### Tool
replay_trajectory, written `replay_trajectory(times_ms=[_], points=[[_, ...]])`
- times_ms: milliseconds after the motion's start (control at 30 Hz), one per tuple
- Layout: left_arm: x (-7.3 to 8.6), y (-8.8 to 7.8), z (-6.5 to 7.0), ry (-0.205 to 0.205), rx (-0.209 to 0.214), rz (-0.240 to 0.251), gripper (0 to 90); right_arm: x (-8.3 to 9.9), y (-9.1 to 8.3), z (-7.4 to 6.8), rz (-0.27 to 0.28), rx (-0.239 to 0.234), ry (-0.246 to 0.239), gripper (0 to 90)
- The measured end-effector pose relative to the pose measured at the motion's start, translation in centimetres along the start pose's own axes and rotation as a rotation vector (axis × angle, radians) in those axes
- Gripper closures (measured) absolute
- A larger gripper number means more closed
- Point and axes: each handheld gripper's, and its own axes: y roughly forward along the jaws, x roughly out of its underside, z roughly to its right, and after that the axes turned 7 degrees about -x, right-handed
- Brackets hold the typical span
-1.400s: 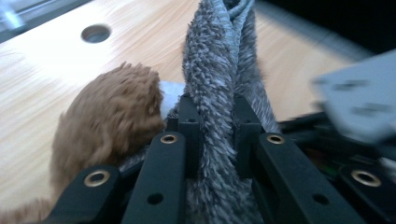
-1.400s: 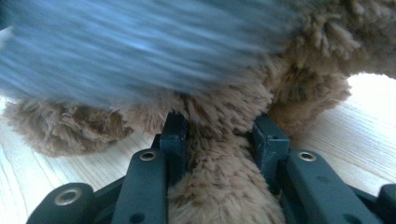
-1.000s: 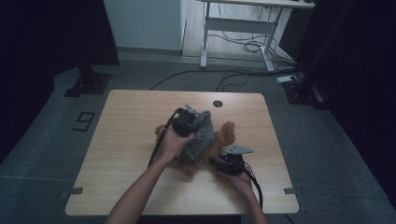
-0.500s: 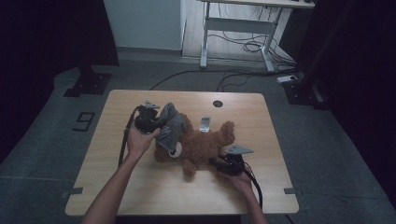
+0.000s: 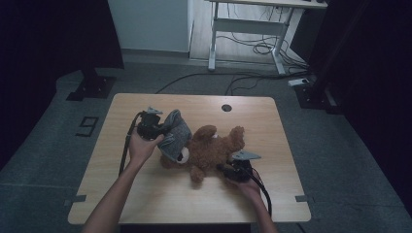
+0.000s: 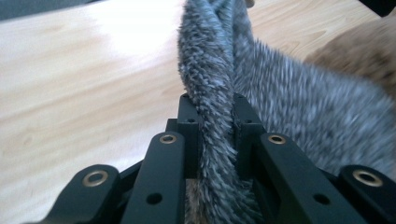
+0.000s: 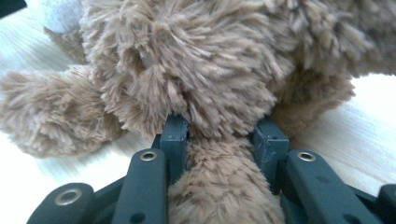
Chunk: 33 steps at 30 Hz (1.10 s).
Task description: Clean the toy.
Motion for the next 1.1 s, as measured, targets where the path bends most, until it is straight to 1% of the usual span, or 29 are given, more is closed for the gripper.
replay_trajectory(times_ms=[67,100,200,267,367,467,600,633,733,800,867,967,1033,1100], points=[[-1.0,0.5,0.8,0.020,0.002,0.003,77.3,-0.3,0.2,0.1,-0.004,0.007,-0.008,63.7],[-1.6,1.0,1.3,0.035,-0.002,-0.004,77.2,-0.4,0.4,0.2,-0.001,0.011,-0.012,63.7],[-2.5,2.7,2.1,0.053,-0.006,-0.039,76.6,-0.7,0.9,0.6,0.011,0.032,-0.019,64.0],[-3.0,3.5,2.2,0.054,-0.010,-0.053,76.5,-1.0,1.3,0.7,0.005,0.056,-0.030,64.0],[-3.0,4.4,2.0,0.039,-0.003,-0.066,76.5,-1.4,1.6,1.0,0.006,0.077,-0.036,64.0],[-2.4,4.6,1.7,0.034,0.003,-0.070,76.8,-1.4,1.7,1.3,0.014,0.079,-0.026,64.0],[-1.0,4.2,1.6,0.028,0.010,-0.062,77.4,-1.3,1.6,1.0,0.020,0.085,-0.024,63.6],[-0.6,4.1,1.7,0.026,0.011,-0.053,77.6,-1.3,1.5,0.9,0.022,0.086,-0.024,63.2],[0.5,3.4,2.2,0.037,0.012,-0.030,78.0,-1.0,1.2,0.7,0.023,0.088,-0.023,61.0],[1.1,2.8,2.8,0.051,0.018,-0.018,78.2,-0.9,1.0,0.5,0.017,0.101,-0.023,58.1],[1.8,2.3,3.2,0.070,0.018,-0.003,78.4,-0.9,1.0,0.3,0.009,0.108,-0.012,55.6],[3.0,1.5,3.6,0.085,0.026,0.021,78.6,-0.7,0.7,0.3,0.002,0.112,0.001,48.6],[3.9,0.9,3.8,0.077,0.040,0.052,78.7,-0.5,0.3,0.3,0.002,0.105,0.013,41.4],[4.5,0.5,3.9,0.061,0.054,0.075,78.7,-0.5,-0.2,0.3,0.007,0.129,0.033,31.2]])
